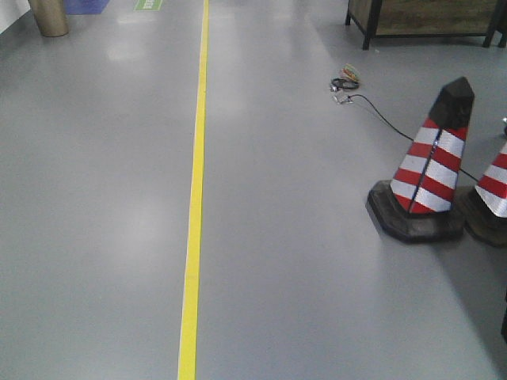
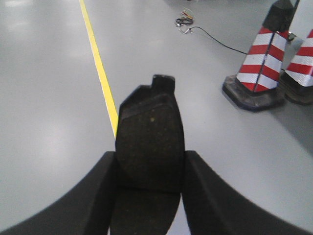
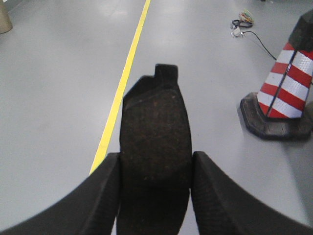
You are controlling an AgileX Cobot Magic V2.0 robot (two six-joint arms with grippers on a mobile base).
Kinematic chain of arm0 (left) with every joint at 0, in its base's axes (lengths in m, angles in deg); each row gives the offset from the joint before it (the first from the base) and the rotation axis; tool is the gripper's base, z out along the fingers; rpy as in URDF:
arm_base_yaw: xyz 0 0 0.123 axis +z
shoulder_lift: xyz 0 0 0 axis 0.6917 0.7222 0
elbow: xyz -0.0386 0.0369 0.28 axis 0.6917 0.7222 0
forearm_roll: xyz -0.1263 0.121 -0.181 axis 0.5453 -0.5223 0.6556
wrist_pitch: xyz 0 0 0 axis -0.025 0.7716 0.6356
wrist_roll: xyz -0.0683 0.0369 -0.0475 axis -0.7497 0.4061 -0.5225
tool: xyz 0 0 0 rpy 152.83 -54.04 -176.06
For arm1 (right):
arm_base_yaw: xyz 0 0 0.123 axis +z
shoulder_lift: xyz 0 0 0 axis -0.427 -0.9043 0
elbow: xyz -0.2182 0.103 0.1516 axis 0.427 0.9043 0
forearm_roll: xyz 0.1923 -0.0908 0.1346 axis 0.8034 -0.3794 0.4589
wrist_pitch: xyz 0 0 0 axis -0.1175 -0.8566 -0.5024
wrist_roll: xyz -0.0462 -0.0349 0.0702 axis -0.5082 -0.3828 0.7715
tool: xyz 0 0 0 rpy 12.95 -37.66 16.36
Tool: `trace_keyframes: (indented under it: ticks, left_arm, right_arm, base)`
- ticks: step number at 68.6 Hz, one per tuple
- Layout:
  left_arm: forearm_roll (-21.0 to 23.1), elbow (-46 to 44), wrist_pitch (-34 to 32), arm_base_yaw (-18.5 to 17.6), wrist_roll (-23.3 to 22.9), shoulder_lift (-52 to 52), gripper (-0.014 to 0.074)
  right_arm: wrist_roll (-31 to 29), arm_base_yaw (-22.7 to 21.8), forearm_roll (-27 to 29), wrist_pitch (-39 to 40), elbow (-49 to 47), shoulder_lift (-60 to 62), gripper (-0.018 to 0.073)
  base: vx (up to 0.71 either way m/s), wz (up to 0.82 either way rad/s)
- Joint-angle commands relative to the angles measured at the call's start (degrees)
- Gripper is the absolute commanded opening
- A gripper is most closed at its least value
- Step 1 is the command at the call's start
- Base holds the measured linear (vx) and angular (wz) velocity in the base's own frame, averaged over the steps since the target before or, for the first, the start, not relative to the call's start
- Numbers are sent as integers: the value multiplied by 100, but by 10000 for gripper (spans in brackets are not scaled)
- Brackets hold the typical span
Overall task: Move and align brake pads A on conveyor
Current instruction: 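Drive along the yellow-lined aisle past the striped cones, then turn and drive up to the black conveyor belt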
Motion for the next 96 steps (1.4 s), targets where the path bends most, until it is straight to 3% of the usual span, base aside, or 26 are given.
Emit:
trace_keyframes:
  ticks: [1,49,96]
  left_arm:
    - [-94,-164,-502,-22,-46,55,-6]
    - [-94,-164,-502,-22,-46,55,-6]
    - [-94,-164,-502,-22,-46,55,-6]
  right_arm:
    - [-49,-42,-43,552,-184,-29,-4]
    - [-49,-42,-43,557,-184,-29,-4]
    - [-49,-42,-43,558,-184,-29,-4]
  base:
    - [71,3]
    - [65,1]
    - [44,-12]
